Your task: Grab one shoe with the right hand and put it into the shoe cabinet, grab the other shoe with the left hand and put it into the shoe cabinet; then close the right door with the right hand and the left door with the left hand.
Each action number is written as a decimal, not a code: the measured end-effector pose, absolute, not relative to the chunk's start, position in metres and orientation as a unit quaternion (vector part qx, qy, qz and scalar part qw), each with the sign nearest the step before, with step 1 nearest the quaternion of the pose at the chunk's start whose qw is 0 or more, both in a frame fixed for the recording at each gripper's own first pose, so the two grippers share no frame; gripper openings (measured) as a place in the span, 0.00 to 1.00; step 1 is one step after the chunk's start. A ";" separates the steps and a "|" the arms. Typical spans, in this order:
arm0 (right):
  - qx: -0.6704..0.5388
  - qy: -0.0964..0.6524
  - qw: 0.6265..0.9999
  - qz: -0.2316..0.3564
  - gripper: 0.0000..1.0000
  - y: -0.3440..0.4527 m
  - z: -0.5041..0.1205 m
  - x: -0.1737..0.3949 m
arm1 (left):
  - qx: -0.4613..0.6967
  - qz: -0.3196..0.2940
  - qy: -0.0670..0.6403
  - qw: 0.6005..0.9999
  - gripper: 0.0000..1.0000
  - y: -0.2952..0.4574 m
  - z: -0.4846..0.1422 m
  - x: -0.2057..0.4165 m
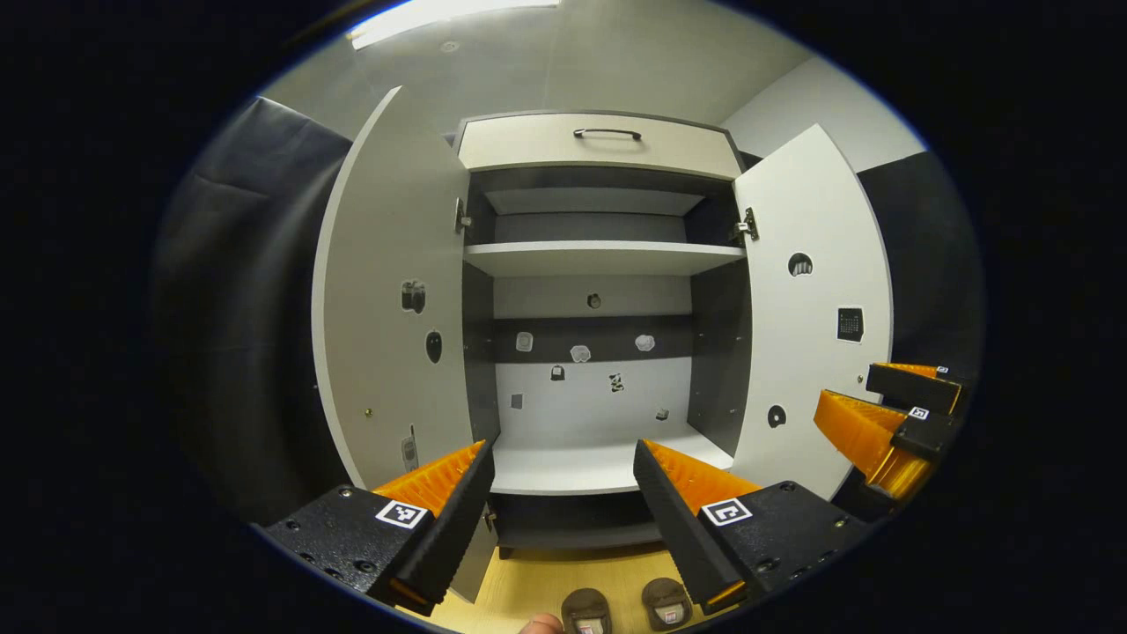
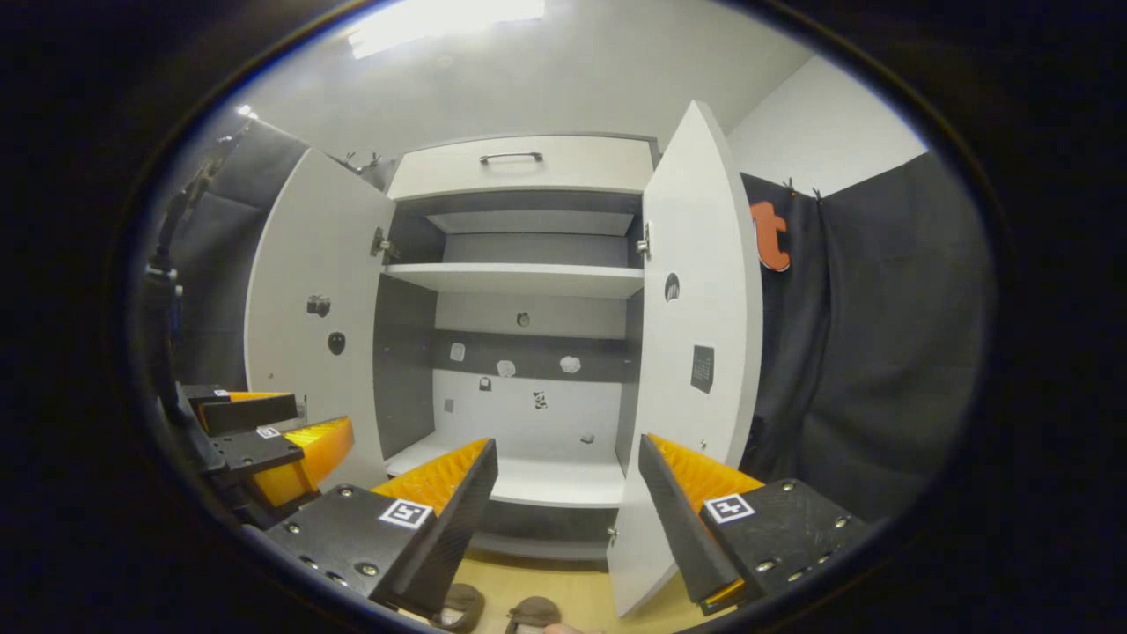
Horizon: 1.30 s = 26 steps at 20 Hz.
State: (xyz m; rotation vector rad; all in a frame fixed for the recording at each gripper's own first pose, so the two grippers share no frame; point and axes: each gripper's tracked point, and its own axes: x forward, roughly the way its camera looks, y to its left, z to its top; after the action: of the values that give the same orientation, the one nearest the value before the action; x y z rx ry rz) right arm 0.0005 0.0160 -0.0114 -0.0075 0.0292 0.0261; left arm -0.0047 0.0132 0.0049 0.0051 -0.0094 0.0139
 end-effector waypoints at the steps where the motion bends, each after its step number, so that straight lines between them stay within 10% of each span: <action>1: -0.004 0.026 1.000 0.018 0.96 0.020 -0.023 0.003 | 0.003 0.009 -0.003 1.000 0.97 0.016 0.004 -0.006; 14: -0.013 0.343 0.935 0.091 0.87 0.089 -0.379 -0.031 | 0.009 0.079 0.016 0.997 0.97 0.079 -0.006 -0.034; 26: -0.006 0.468 0.879 0.097 0.79 0.095 -0.531 -0.065 | 0.016 0.129 0.035 0.991 0.98 0.110 -0.017 -0.045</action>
State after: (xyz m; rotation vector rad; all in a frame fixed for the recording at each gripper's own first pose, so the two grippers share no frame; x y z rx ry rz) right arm -0.0653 0.0949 -0.5309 -0.0115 0.9749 0.2029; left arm -0.0453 0.1103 -0.0168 0.0320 0.0695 0.2589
